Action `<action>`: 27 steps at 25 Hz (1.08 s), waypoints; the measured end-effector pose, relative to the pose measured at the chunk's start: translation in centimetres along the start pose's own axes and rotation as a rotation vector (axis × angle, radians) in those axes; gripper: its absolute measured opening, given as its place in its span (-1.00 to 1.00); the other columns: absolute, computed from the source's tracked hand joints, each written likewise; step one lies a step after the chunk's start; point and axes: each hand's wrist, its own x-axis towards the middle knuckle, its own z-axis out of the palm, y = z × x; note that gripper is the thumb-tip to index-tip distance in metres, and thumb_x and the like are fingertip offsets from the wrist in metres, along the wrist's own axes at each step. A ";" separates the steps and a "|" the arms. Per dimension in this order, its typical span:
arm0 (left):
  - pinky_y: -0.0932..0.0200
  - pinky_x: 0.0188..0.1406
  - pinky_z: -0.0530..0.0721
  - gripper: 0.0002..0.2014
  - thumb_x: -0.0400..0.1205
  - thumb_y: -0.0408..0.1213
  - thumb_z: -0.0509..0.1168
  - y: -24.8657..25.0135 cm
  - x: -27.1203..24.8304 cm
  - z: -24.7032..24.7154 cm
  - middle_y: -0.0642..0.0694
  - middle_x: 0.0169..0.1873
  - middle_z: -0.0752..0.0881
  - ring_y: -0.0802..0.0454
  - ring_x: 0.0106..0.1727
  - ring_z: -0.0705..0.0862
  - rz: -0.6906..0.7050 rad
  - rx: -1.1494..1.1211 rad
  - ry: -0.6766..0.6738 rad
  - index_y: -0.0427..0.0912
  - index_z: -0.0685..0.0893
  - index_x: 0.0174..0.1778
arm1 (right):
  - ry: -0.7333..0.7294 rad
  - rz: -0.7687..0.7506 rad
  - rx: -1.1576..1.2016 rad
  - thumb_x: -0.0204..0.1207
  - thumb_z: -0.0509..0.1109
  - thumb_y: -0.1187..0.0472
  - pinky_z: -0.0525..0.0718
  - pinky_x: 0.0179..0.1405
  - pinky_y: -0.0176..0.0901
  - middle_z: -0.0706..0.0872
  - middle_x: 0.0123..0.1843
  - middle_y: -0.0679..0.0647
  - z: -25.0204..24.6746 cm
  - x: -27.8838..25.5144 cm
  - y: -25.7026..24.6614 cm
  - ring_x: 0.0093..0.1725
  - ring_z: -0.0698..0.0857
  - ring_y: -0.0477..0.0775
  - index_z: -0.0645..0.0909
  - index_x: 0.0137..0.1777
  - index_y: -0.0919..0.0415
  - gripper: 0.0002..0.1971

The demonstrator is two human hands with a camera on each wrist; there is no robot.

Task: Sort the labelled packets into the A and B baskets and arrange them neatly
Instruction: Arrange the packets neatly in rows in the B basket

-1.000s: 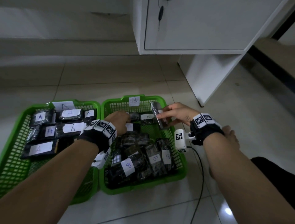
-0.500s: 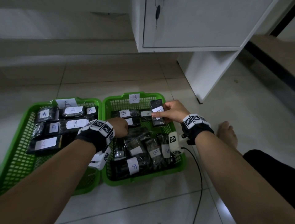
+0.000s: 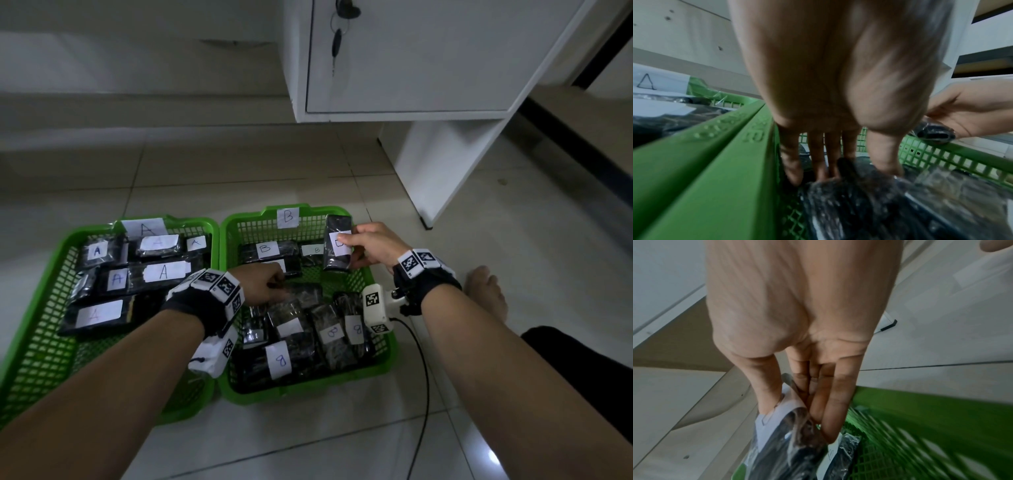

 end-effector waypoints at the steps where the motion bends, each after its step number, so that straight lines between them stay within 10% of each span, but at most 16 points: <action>1: 0.17 0.17 0.56 -0.47 0.65 0.14 0.27 -0.1 0.0 0.0 -0.04 0.34 0.61 0.00 0.24 0.61 -0.001 0.002 0.003 -0.08 0.50 0.46 | -0.008 0.001 0.020 0.59 0.54 0.18 0.84 -0.28 -0.11 0.84 0.09 0.31 -0.1 -0.1 -0.1 -0.33 0.80 0.06 0.70 0.22 0.41 -0.67; 13: -0.18 0.39 0.54 -0.70 0.56 -0.09 0.45 -1.1 -0.5 -2.2 0.08 0.17 0.72 0.03 0.22 0.65 0.012 -0.242 -0.132 0.06 0.66 0.20 | -0.040 0.001 0.046 0.60 0.52 0.15 0.83 0.13 0.19 0.83 0.02 0.17 -0.3 -0.4 -0.2 -0.21 0.80 0.04 0.70 0.25 0.38 -0.66; 20: -0.01 0.31 0.51 -0.58 0.75 0.03 0.15 -2.7 -1.7 -5.3 -0.17 0.27 0.64 -0.18 0.27 0.62 -0.179 -0.226 0.189 -0.21 0.62 0.33 | -0.061 -0.041 -0.108 0.52 0.60 0.07 0.84 0.11 0.07 0.86 0.08 0.20 0.0 -0.5 -0.1 0.06 0.85 0.21 0.75 0.18 0.27 -0.66; 27: -0.01 -0.01 0.73 -0.64 0.80 -0.26 0.00 -6.4 -2.9 -3.7 -0.17 0.07 0.81 -0.08 -0.03 0.79 -0.089 -1.666 0.315 -0.33 0.59 0.35 | -0.045 -0.004 -0.068 0.42 0.67 0.08 0.82 0.17 0.09 0.84 0.17 0.18 0.0 -0.8 -0.3 0.12 0.84 0.21 0.69 0.22 0.22 -0.57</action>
